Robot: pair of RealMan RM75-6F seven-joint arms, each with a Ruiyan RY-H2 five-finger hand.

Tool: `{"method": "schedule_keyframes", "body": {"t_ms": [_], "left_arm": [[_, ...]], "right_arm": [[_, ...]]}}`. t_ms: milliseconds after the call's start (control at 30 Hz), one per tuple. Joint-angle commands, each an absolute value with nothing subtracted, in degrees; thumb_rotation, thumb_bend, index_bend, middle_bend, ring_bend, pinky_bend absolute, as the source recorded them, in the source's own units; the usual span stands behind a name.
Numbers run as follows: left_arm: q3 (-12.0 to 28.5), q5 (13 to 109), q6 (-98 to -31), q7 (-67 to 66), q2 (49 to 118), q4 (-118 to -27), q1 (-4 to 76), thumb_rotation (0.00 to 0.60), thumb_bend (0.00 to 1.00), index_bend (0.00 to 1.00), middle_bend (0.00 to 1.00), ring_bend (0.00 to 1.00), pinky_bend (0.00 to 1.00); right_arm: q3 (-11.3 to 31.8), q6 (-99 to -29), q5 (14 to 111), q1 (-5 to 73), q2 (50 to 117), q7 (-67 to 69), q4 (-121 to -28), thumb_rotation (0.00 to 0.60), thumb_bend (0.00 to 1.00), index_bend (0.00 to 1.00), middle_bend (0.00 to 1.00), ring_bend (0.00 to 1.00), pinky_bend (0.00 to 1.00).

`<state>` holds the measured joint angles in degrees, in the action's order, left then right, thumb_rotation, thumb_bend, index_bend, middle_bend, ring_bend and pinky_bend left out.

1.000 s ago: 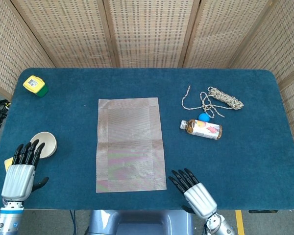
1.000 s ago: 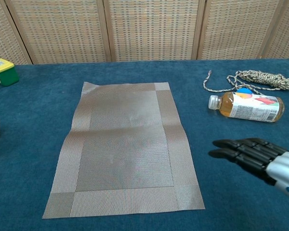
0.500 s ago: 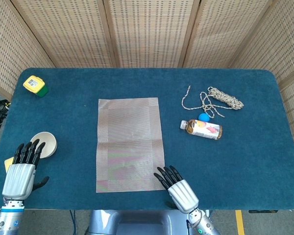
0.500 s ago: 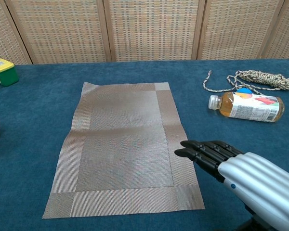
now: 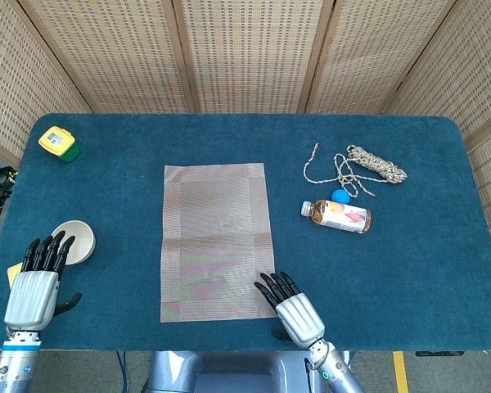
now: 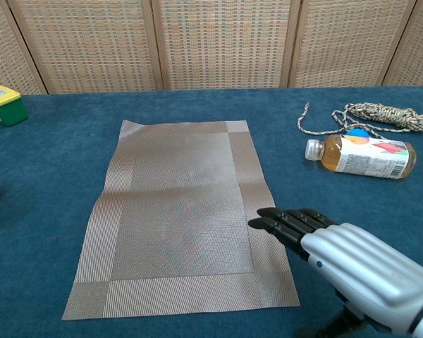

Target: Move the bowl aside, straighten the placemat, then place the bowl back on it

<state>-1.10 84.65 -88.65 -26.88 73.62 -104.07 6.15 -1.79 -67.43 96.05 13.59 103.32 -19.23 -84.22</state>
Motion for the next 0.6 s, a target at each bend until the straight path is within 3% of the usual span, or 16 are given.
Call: {"method": "schedule_keyframes", "body": {"t_ms": [33, 600], "left_arm": [[-0.8, 84.5, -88.4, -26.7, 73.6, -104.0, 6.1, 0.600, 0.07, 0.00, 0.00, 0.00, 0.00], [0.1, 83.6, -86.9, -26.1, 74.1, -103.2, 6.0, 0.600, 0.07, 0.00, 0.00, 0.00, 0.00]], "right_arm": [[-1.5, -66.8, 95.1, 14.0, 104.1, -19.5, -83.5, 0.600, 0.00, 0.00, 0.00, 0.00, 0.00], [0.5, -65.5, 91.5, 16.7, 108.7, -17.7, -77.9, 0.600, 0.03, 0.00, 0.00, 0.00, 0.00]]}}
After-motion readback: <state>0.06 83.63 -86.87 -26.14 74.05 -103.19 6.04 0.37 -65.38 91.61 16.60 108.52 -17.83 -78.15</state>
